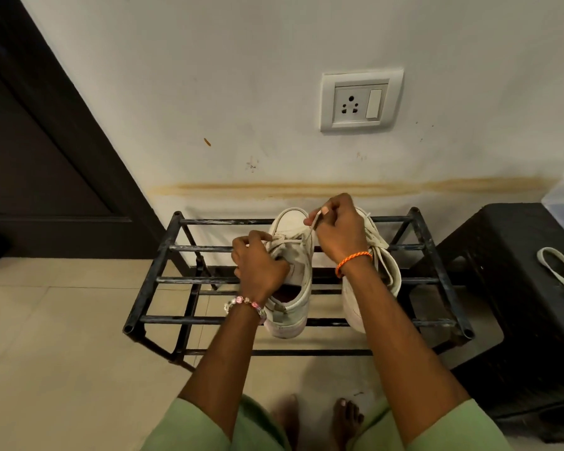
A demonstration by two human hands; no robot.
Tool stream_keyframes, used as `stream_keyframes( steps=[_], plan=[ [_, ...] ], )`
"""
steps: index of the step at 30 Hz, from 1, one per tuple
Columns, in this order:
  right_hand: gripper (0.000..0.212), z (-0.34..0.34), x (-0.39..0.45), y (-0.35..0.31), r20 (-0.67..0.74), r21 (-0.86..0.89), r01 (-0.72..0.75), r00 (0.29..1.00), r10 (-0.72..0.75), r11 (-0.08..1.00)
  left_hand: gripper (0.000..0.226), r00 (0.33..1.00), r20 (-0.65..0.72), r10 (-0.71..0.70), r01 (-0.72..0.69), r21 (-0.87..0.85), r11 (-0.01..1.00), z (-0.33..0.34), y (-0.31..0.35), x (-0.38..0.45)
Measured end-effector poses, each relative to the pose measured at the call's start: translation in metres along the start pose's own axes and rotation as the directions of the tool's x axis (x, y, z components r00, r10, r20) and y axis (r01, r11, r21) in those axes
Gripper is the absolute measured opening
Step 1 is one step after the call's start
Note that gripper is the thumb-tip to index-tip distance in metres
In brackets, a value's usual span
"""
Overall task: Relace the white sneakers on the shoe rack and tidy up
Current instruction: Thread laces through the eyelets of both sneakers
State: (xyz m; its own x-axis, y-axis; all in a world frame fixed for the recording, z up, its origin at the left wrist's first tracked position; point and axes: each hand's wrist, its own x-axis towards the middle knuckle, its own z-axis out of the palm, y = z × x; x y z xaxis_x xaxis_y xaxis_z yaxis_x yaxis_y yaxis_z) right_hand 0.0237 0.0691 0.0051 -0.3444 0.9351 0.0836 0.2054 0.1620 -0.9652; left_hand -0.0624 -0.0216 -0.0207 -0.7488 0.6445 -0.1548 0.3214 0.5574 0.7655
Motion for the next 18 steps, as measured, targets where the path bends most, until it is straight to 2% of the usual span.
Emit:
stream_keyframes(
  steps=[2,5,7,8,9,10,11,12,13,14,16,18],
  plan=[
    [0.028,-0.008,0.003,-0.021,-0.031,0.245,-0.011,0.999,0.019,0.969,0.044,0.999,-0.026,-0.041,0.040,-0.015,0.999,0.002,0.001,0.000],
    [0.027,-0.028,0.003,-0.061,0.027,0.626,-0.034,0.999,0.022,0.779,0.029,0.995,-0.055,-0.083,0.078,-0.090,0.993,0.006,0.002,0.001],
    [0.026,-0.039,0.001,-0.076,0.053,0.754,-0.029,0.998,-0.017,0.657,0.020,0.993,-0.051,-0.109,0.099,-0.179,0.979,0.009,0.004,0.001],
    [0.026,-0.042,0.002,-0.078,0.066,0.761,-0.044,0.998,-0.009,0.648,0.018,0.992,-0.047,-0.117,0.105,-0.199,0.974,0.010,0.006,0.001],
    [0.026,-0.042,0.003,-0.074,0.065,0.720,-0.059,0.998,0.017,0.692,0.017,0.992,-0.048,-0.120,0.108,-0.206,0.972,0.010,0.007,0.001],
    [0.026,-0.039,0.004,-0.064,0.039,0.594,-0.063,0.998,0.049,0.802,0.017,0.991,-0.052,-0.120,0.106,-0.215,0.971,0.011,0.007,0.001],
    [0.024,-0.036,0.007,-0.050,0.001,0.356,-0.051,0.999,0.054,0.933,0.016,0.991,-0.058,-0.117,0.101,-0.226,0.969,0.011,0.007,0.001],
    [0.019,-0.032,0.009,-0.032,-0.011,0.063,-0.026,1.000,0.027,0.998,0.015,0.992,-0.067,-0.108,0.091,-0.229,0.969,0.010,0.007,0.000],
    [0.013,-0.028,0.009,-0.017,0.029,-0.175,0.001,1.000,0.004,0.984,0.013,0.993,-0.073,-0.097,0.079,-0.224,0.971,0.010,0.007,0.000],
    [0.009,-0.024,0.007,-0.004,0.098,-0.327,0.022,0.995,0.011,0.945,0.012,0.993,-0.078,-0.084,0.065,-0.217,0.974,0.009,0.008,-0.001],
    [0.019,-0.018,0.003,0.013,0.224,-0.463,0.063,0.973,0.048,0.884,0.011,0.994,-0.079,-0.081,0.060,-0.236,0.970,0.009,0.009,-0.001],
    [0.026,-0.011,0.001,0.016,0.268,-0.506,0.062,0.959,0.088,0.860,0.009,0.993,-0.066,-0.095,0.074,-0.266,0.961,0.009,0.009,0.000]
  ],
)
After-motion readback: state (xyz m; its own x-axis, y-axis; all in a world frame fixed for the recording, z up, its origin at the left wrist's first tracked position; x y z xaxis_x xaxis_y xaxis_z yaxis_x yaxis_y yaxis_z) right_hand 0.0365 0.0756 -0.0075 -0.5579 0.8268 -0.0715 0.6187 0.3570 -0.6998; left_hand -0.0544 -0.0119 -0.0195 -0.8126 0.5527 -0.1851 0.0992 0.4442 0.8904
